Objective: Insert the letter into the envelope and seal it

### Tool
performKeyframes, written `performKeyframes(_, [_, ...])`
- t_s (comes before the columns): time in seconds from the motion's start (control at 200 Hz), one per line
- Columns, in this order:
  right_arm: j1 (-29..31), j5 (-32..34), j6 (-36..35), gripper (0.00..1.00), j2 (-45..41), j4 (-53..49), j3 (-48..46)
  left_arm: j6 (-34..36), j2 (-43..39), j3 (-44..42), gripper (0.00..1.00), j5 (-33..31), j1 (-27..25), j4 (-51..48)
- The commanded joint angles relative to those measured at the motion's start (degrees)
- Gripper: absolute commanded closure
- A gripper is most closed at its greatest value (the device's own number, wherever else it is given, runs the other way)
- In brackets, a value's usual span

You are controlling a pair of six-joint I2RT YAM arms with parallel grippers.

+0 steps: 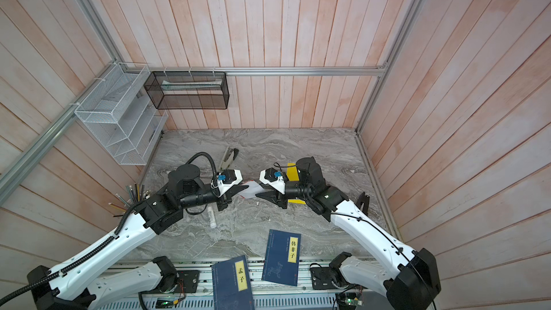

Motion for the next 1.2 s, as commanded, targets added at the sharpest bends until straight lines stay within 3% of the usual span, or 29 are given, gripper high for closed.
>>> performKeyframes(0.0, [-0.2,-1.2,1.4,0.88,1.5,0.6,2.3,-0.2,0.0,-0.5,1.00,-0.6,-0.3,0.3])
performKeyframes(0.06, [-0.2,-1.0,1.8,1.00,2.0,0.4,2.4,-0.1,-0.1,-0.4,1.00,-0.9,-0.3,0.2])
performKeyframes(0.275, [-0.3,-0.4,3.1,1.00,1.1,1.1,1.2,0.4,-0.4,-0.1,0.98,-2.8,-0.3,-0.3])
performKeyframes(0.505, [-1.6,-2.1,10.9,1.00,1.4,3.7,0.3,-1.5,-2.2,-1.3,0.51,-9.0,-0.3,4.1])
performKeyframes(0.55, [-1.7,-2.1,13.2,1.00,1.8,4.3,0.2,-2.2,-2.8,-1.7,0.22,-11.3,-0.2,5.6])
performKeyframes(0.57, [-1.9,-2.0,14.3,1.00,2.0,4.6,0.3,-2.4,-3.1,-1.8,0.05,-12.4,-0.2,6.0])
performKeyframes(0.585, [-1.9,-2.0,15.2,1.00,2.2,4.8,0.4,-2.7,-3.3,-1.8,0.00,-13.3,-0.2,6.4])
performKeyframes(0.76, [-2.3,-1.0,23.8,1.00,6.6,5.2,2.2,-4.4,-4.9,-1.6,0.00,-26.1,-0.2,10.1])
performKeyframes(0.85, [-2.3,2.7,27.5,1.00,9.3,5.1,3.7,-5.2,-5.4,-1.7,0.00,-30.2,-0.3,10.9])
performKeyframes(1.195, [-2.4,14.4,43.8,1.00,20.6,7.5,9.3,-8.3,-8.2,-10.0,0.02,-37.7,-0.4,18.1])
